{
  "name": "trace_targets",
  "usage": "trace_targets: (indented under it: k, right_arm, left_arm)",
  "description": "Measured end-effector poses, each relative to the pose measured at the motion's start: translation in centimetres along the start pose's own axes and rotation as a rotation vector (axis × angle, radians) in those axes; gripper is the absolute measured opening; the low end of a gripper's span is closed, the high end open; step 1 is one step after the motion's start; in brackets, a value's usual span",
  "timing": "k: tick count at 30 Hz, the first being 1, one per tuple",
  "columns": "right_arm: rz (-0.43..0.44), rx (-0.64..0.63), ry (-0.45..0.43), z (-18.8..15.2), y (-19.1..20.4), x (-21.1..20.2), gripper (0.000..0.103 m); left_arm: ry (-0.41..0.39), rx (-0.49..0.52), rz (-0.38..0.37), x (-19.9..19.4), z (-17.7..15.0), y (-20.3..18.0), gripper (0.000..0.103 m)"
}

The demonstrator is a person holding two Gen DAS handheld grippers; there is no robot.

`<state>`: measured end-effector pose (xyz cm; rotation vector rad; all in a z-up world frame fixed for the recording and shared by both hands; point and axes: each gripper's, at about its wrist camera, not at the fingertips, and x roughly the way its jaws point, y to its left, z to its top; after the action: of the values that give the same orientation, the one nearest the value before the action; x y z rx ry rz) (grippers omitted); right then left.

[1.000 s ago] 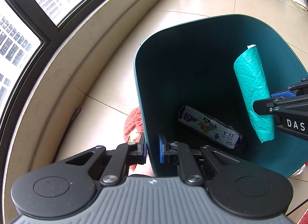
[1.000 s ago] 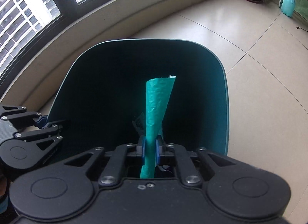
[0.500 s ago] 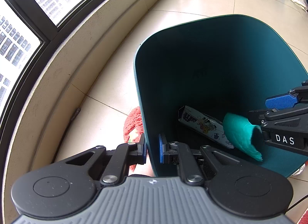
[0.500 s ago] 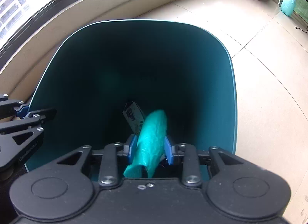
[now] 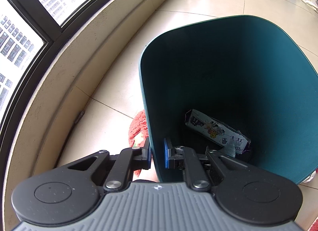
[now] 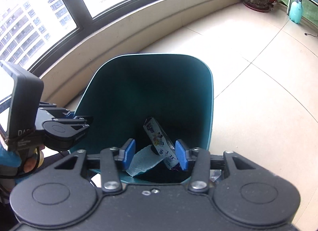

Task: Collect trash
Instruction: 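Lower the right tool to the red plastic bag and grasp it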

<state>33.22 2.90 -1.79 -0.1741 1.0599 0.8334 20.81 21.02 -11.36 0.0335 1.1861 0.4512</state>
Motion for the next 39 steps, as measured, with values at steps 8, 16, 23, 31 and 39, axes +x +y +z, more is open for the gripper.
trace_targets:
  k: [8,16,23,31,39]
  right_arm:
    - [-0.086,0.049,-0.028,-3.8,-4.0,-3.9,0.049]
    - [-0.181,0.162,0.015,-8.4,-10.8,-2.7,0.06]
    - [-0.24,0.24,0.118,-12.7,-16.9,2.5,0.082]
    - [-0.311,0.568,0.225,-19.2,-24.0,8.0,0.084]
    - [-0.303,0.793,0.215,-23.4,-26.9,10.5,0.084]
  left_arm:
    - [-0.001,-0.001,0.003,0.0,0.0,0.0,0.012]
    - [0.001,-0.004,0.005,0.0,0.0,0.0,0.012]
    - [0.001,-0.001,0.009,0.0,0.0,-0.1,0.012]
    - [0.006,-0.003,0.006,0.0,0.0,-0.1,0.012]
    - [0.004,0.005,0.016,0.1,-0.1,-0.2,0.012]
